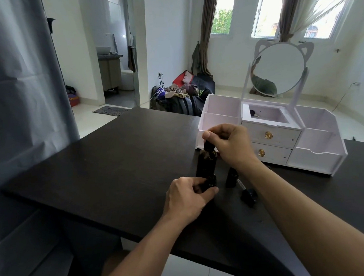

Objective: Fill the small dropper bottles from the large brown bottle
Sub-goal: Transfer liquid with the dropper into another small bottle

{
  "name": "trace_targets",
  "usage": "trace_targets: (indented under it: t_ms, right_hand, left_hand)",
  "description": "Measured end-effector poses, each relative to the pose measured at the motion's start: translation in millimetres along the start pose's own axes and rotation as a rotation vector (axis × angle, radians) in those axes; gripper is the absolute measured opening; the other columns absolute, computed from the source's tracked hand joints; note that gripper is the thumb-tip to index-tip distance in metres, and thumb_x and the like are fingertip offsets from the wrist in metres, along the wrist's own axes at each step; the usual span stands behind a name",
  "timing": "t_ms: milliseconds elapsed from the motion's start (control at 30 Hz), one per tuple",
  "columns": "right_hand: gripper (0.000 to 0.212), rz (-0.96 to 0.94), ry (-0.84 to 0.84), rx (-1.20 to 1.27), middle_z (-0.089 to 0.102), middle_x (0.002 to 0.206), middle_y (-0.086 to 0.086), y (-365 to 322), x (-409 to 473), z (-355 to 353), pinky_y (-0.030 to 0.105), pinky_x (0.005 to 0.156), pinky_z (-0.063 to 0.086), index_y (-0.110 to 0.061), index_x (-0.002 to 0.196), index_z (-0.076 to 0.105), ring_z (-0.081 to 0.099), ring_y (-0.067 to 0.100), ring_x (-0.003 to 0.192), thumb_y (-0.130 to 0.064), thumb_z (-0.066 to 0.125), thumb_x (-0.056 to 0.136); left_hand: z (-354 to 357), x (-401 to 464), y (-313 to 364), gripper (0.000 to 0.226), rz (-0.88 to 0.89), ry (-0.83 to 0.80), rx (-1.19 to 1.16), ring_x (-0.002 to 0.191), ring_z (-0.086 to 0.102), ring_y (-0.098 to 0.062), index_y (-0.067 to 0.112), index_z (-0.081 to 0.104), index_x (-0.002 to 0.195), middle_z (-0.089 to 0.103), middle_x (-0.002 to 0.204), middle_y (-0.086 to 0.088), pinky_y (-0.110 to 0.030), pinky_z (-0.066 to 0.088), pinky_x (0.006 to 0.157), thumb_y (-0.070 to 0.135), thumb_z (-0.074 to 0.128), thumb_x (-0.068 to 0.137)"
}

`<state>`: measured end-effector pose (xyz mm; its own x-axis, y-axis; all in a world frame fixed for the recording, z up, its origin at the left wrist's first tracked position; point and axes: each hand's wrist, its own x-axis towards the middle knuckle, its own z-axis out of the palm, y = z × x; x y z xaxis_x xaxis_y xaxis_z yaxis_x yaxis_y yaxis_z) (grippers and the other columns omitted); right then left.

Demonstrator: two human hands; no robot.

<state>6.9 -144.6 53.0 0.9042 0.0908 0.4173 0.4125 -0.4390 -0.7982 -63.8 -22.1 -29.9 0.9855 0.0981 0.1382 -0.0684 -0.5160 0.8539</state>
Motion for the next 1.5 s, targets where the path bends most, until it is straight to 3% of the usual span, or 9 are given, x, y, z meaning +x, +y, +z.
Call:
trace_targets:
  t_ms: [233, 400, 667, 967, 1233, 1367, 1500]
  right_hand:
    - [0.008, -0.055, 0.104, 0.13, 0.073, 0.072, -0.002, -20, 8, -17, 0.024, 0.071, 0.058, -0.017, 0.082, 0.07, 0.072, 0.008, 0.067, -0.022, 0.074, 0.086]
    - [0.009, -0.144, 0.189, 0.187, 0.072, 0.067, -0.007, -48, 16, -37, 0.024, 0.071, 0.058, -0.018, 0.079, 0.069, 0.072, 0.007, 0.064, -0.021, 0.076, 0.084]
    - [0.03, -0.2, 0.196, 0.186, 0.073, 0.073, 0.006, -67, 9, -50, 0.038, 0.074, 0.062, 0.001, 0.086, 0.069, 0.073, 0.016, 0.064, -0.026, 0.08, 0.079]
    - [0.03, -0.126, 0.1, 0.225, 0.074, 0.07, 0.011, -48, -12, -38, 0.036, 0.069, 0.061, 0.0, 0.079, 0.066, 0.073, 0.021, 0.064, -0.025, 0.083, 0.075]
    - [0.031, -0.123, 0.074, 0.119, 0.074, 0.071, 0.005, -34, -16, -30, 0.047, 0.075, 0.061, -0.008, 0.078, 0.068, 0.074, 0.019, 0.068, -0.035, 0.082, 0.073]
    - [0.031, -0.108, 0.073, 0.12, 0.074, 0.071, 0.006, -28, -17, -27, 0.051, 0.074, 0.06, -0.011, 0.073, 0.068, 0.074, 0.023, 0.069, -0.037, 0.083, 0.073]
    - [0.028, -0.11, 0.064, 0.137, 0.073, 0.069, 0.008, -25, -17, -26, 0.054, 0.074, 0.059, -0.012, 0.069, 0.066, 0.074, 0.027, 0.071, -0.034, 0.082, 0.075]
  left_hand:
    - [1, 2, -2, 0.035, 0.011, 0.011, 0.003, 0.072, 0.064, -0.005, 0.033, 0.074, 0.104, 0.068, 0.075, 0.008, -0.029, 0.055, 0.072, 0.053, 0.075, 0.075]
    - [1, 2, -2, 0.03, 0.034, 0.011, 0.032, 0.072, 0.063, -0.004, 0.035, 0.074, 0.102, 0.066, 0.073, 0.01, -0.027, 0.054, 0.071, 0.052, 0.073, 0.077]
    - [3, 4, -7, 0.024, 0.055, 0.015, 0.003, 0.063, 0.061, -0.006, 0.032, 0.077, 0.088, 0.064, 0.063, 0.009, -0.029, 0.053, 0.068, 0.052, 0.074, 0.075]
    - [3, 5, -7, 0.027, 0.05, 0.011, 0.006, 0.07, 0.063, -0.005, 0.035, 0.076, 0.096, 0.066, 0.069, 0.013, -0.029, 0.055, 0.072, 0.052, 0.074, 0.076]
    - [3, 5, -5, 0.03, 0.025, 0.012, 0.025, 0.073, 0.064, -0.004, 0.035, 0.075, 0.102, 0.067, 0.072, 0.012, -0.029, 0.055, 0.074, 0.052, 0.073, 0.076]
    - [3, 5, -5, 0.033, 0.022, 0.013, 0.036, 0.073, 0.062, -0.002, 0.035, 0.074, 0.105, 0.065, 0.072, 0.014, -0.024, 0.051, 0.069, 0.053, 0.073, 0.077]
    - [4, 5, -5, 0.036, 0.014, 0.021, 0.037, 0.074, 0.063, -0.004, 0.033, 0.073, 0.106, 0.066, 0.074, 0.012, -0.027, 0.054, 0.072, 0.053, 0.074, 0.076]
